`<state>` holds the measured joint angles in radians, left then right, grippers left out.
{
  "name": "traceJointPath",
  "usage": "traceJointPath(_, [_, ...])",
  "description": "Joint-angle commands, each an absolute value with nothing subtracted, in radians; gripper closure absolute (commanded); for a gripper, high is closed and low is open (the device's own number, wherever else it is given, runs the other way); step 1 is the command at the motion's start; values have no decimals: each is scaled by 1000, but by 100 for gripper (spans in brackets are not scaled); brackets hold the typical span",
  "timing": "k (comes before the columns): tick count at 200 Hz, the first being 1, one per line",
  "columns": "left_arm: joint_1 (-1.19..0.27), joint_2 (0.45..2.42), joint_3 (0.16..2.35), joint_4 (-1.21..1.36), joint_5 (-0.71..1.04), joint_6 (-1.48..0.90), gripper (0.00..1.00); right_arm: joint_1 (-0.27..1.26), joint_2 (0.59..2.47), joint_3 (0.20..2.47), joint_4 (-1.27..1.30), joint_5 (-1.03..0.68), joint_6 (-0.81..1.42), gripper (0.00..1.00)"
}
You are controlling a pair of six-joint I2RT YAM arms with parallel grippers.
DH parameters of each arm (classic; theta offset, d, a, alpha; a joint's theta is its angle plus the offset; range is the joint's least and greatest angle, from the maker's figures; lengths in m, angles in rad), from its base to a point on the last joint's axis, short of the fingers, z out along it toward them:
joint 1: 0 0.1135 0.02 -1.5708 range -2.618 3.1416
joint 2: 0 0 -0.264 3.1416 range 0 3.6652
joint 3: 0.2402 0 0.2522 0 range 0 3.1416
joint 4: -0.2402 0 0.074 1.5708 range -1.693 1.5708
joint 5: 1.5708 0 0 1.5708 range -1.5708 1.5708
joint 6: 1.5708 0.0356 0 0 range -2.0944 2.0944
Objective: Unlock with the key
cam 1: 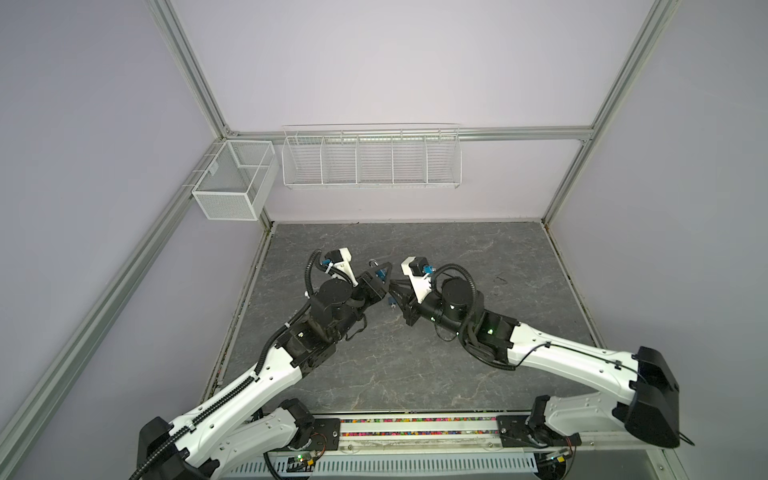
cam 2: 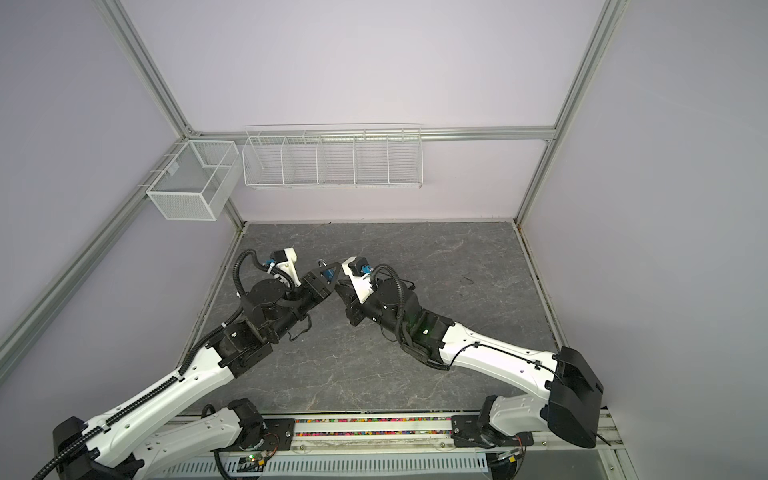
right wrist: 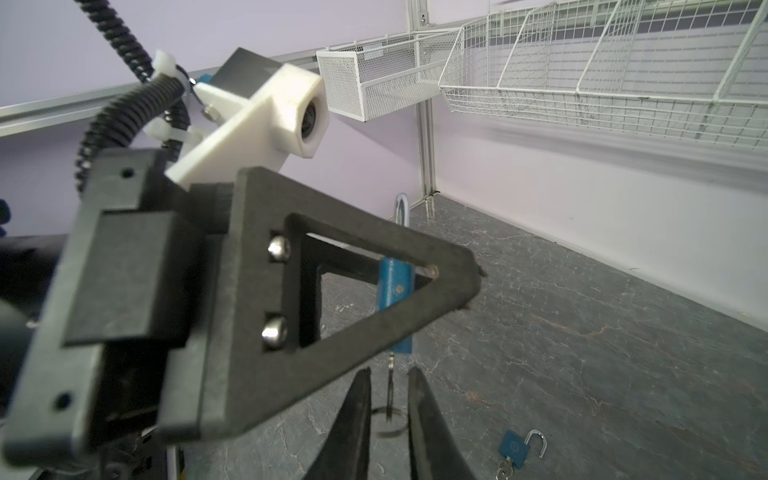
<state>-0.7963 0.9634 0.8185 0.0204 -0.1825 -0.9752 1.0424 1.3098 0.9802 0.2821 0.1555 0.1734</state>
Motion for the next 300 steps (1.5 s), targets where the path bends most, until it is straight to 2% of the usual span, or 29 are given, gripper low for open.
traceJointPath(1, [-788, 963, 848, 59, -192, -1016, 100, 1045, 1275, 997, 251, 187, 168, 73])
traceJointPath(56, [-788, 969, 836, 81, -192, -1033, 100, 1046, 1327, 1037, 239, 169, 179, 75])
traceJointPath(78, [-788, 969, 836, 86, -189, -1034, 100, 1045, 1344, 1049, 236, 174, 182, 79])
traceJointPath(137, [-788, 969, 831, 103, -199, -1038, 100, 1043, 1364, 1052, 203, 204, 210, 79])
traceJointPath(183, [-788, 965, 823, 115, -205, -1041, 100, 1039, 1375, 1064, 198, 190, 237, 90])
traceJointPath(193, [-788, 962, 813, 135, -203, -1052, 100, 1038, 1377, 1071, 190, 187, 258, 93])
traceJointPath(248, [-788, 946, 767, 249, -129, -1118, 100, 1023, 1365, 1069, 197, 121, 428, 93])
traceJointPath(300, [-788, 968, 715, 420, -13, -1211, 100, 981, 1320, 1009, 316, 20, 665, 94])
